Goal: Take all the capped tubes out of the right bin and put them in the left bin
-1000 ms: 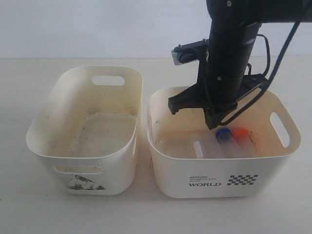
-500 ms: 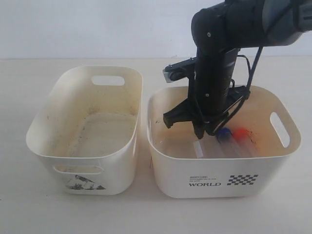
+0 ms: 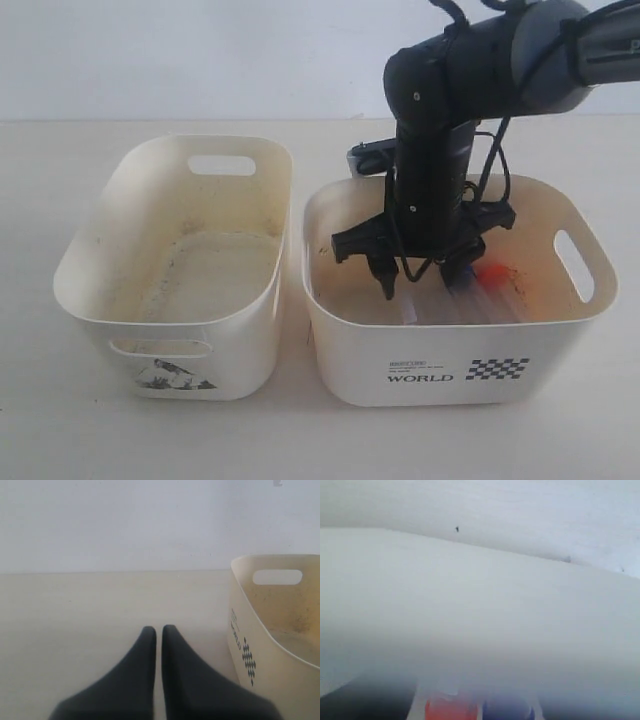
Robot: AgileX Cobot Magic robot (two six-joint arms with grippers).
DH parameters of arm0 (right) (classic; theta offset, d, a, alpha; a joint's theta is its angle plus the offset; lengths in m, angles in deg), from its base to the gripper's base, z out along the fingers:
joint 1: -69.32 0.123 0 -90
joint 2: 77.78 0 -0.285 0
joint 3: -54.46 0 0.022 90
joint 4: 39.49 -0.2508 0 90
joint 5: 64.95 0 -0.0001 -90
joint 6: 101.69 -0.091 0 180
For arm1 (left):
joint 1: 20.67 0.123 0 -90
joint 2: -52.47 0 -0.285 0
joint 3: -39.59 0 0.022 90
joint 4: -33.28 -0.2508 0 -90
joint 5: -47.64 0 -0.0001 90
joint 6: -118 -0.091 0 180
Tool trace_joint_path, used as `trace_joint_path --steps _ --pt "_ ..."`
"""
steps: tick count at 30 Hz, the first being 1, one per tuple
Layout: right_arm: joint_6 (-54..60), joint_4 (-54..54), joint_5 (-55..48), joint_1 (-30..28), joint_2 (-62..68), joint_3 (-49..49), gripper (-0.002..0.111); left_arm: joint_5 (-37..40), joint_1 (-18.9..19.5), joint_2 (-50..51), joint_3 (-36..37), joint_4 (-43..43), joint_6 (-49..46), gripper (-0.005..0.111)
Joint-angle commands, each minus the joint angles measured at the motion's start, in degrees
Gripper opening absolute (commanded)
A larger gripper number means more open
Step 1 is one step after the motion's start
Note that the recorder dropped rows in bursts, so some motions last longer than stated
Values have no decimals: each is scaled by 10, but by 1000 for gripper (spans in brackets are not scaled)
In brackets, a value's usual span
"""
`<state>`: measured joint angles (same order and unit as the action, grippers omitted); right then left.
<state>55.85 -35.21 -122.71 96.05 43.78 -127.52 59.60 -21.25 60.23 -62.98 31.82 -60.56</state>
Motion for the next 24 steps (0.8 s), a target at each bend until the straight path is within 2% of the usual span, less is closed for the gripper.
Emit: trace_joint_path --steps 1,9,20,24 --pt "-10 0 -1 -5 22 -1 62 0 0 0 -2 2 5 4" --pt "-10 -4 7 -5 28 -6 62 0 0 0 -2 2 5 4" --pt "-10 -7 -100 -5 28 -49 62 0 0 0 -2 2 5 4" --pt "-3 -7 -105 -5 20 -49 62 0 0 0 -2 2 5 4"
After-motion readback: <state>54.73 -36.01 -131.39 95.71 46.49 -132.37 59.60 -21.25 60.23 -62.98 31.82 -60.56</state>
